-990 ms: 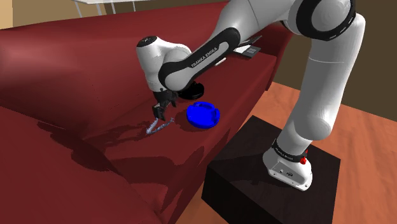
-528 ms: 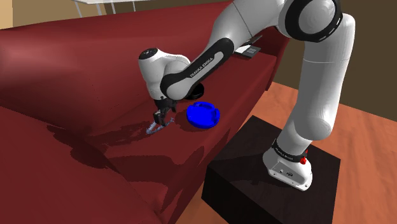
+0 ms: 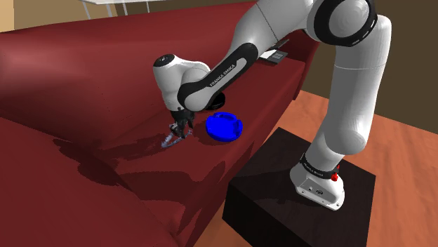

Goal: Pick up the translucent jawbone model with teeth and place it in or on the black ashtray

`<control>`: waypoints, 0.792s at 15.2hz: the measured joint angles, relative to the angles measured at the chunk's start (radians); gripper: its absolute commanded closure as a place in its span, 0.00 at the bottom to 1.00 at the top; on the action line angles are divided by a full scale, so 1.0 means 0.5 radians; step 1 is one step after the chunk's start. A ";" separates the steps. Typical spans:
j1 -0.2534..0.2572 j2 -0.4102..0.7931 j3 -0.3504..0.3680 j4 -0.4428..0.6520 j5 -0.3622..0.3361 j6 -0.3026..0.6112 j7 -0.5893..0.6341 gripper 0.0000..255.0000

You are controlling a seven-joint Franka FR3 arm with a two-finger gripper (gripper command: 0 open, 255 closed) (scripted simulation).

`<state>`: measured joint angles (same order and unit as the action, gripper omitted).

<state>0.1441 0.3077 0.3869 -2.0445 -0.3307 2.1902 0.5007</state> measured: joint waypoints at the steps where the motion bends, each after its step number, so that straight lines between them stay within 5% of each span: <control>1: 0.000 0.000 0.000 0.000 0.000 0.000 0.000 1.00; 12: -0.006 -0.040 0.010 0.003 0.025 -0.038 -0.019 1.00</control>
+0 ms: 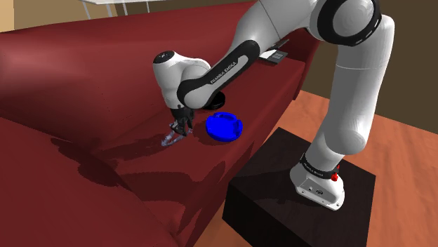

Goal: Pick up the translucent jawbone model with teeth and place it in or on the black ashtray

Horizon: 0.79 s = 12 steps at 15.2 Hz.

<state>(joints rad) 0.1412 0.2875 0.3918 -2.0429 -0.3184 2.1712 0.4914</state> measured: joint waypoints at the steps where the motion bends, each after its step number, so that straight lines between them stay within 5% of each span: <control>1: -0.004 -0.021 0.004 0.003 0.013 -0.020 -0.011 1.00; 12: -0.021 -0.173 0.036 0.122 0.118 -0.267 -0.107 1.00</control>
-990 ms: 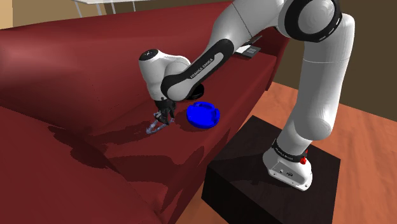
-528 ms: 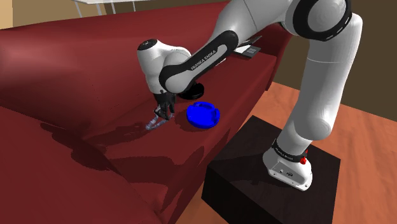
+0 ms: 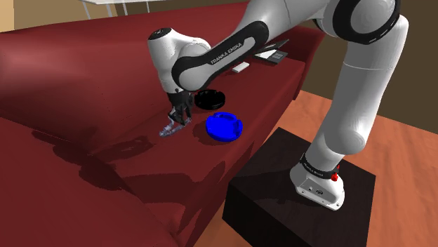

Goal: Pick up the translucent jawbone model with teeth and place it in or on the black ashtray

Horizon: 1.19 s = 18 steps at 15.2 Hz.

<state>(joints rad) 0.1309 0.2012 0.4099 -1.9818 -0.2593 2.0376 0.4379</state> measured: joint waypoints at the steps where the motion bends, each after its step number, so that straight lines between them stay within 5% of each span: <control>1: -0.003 -0.016 0.002 0.010 0.010 -0.023 -0.011 1.00; 7: -0.021 -0.092 0.002 0.067 0.054 -0.141 -0.073 1.00; 18: -0.306 -0.229 -0.213 -0.041 0.075 -0.070 -0.571 1.00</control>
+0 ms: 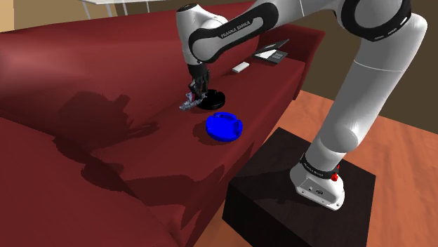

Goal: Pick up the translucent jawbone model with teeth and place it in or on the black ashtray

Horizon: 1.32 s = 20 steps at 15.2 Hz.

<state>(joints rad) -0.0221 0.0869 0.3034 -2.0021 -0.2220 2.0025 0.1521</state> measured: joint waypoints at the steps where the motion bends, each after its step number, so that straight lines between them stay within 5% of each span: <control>1: -0.027 0.003 -0.023 -0.002 -0.004 0.015 -0.047 1.00; 16: -0.388 0.189 -0.321 0.306 -0.032 0.017 -0.711 1.00; 20: -0.408 0.241 -0.339 0.294 -0.045 0.086 -0.730 1.00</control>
<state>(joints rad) -0.2260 0.2074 0.1338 -1.8550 -0.2445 2.0457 -0.2129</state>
